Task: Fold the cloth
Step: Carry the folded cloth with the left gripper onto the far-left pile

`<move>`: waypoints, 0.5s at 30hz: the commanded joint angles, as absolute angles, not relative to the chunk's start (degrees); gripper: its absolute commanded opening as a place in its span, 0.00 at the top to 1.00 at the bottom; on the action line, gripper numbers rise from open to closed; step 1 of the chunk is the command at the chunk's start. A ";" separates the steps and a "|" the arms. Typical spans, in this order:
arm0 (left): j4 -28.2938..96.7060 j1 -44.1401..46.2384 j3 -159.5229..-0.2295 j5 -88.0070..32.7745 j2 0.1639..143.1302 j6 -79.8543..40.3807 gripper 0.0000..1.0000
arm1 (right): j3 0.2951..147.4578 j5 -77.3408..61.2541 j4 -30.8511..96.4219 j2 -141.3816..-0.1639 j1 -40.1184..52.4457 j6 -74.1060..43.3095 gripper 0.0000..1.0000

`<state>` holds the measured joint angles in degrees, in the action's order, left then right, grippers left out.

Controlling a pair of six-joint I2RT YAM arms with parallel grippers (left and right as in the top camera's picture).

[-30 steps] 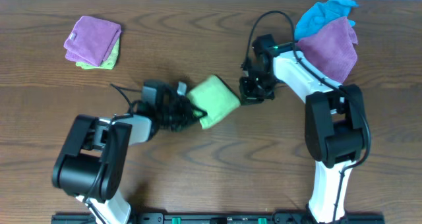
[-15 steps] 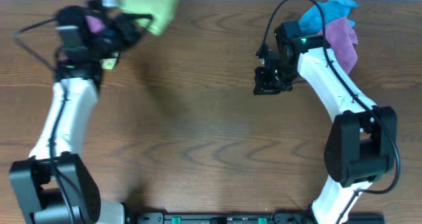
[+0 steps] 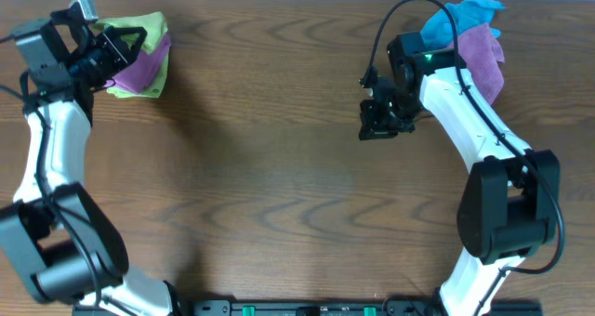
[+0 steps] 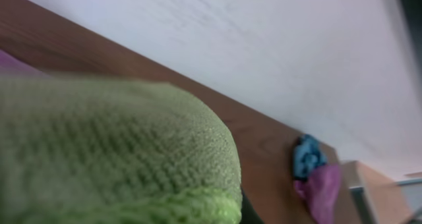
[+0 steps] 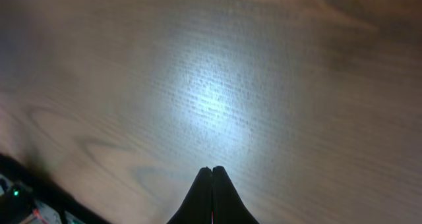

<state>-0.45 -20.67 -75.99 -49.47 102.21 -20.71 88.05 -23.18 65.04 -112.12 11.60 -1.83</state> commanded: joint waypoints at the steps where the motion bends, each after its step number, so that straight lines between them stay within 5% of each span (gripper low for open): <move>1: 1.98 -21.34 -82.89 -48.77 106.30 -13.74 0.94 | 88.44 -23.38 65.95 -111.22 11.77 -0.30 0.98; 10: 20.88 -21.32 -102.02 -42.02 117.60 3.46 0.94 | 88.44 -23.40 67.64 -111.22 12.14 -0.34 0.98; 15: 19.70 -21.43 -103.35 -40.58 120.29 6.48 0.94 | 88.44 -23.38 68.14 -111.22 13.28 -0.34 0.98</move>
